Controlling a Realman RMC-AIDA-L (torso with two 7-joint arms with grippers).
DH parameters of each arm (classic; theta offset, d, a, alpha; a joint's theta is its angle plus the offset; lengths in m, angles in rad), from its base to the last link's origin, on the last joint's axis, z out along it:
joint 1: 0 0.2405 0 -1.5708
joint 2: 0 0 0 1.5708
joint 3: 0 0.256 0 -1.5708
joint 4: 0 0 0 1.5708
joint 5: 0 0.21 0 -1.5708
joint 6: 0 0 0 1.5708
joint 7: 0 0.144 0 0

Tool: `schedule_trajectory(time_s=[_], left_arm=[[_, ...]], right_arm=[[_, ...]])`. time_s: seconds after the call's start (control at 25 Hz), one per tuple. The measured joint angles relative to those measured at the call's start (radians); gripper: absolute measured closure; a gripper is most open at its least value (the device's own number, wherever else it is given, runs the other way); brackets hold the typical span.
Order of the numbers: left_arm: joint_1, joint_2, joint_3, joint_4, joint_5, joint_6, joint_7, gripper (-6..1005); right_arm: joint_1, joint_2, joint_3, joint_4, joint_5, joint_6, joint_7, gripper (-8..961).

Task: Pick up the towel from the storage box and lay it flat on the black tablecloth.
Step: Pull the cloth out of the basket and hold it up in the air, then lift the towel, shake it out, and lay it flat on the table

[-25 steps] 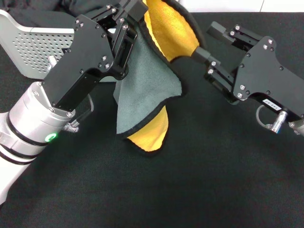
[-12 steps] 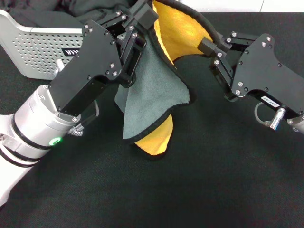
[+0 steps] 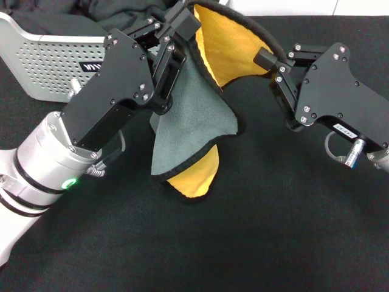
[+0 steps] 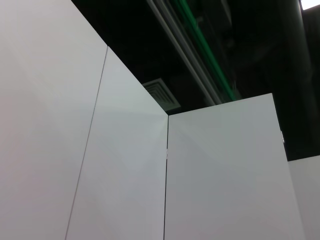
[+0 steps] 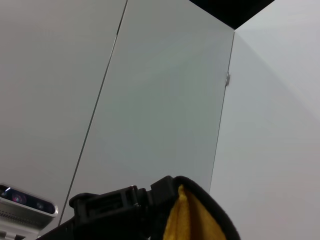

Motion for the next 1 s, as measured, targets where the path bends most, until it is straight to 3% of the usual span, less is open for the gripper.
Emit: schedule_trajectory(time_s=[0.48,0.64,1.0], left_arm=[[-0.005,0.001,-0.001,-0.063,-0.005,-0.005,-0.011,949],[-0.01,-0.003,0.0,-0.122,-0.003,-0.006,-0.032,949],[-0.016,-0.003,0.038,-0.158,0.023,-0.041,-0.089,835]], right_arm=[[-0.001,-0.018,0.014,-0.09,-0.007,-0.027,0.021,945],[-0.012,-0.022,0.083,-0.155,-0.059,-0.064,0.068,944],[-0.025,-0.022,0.305,-0.386,-0.316,-0.164,0.325,942]])
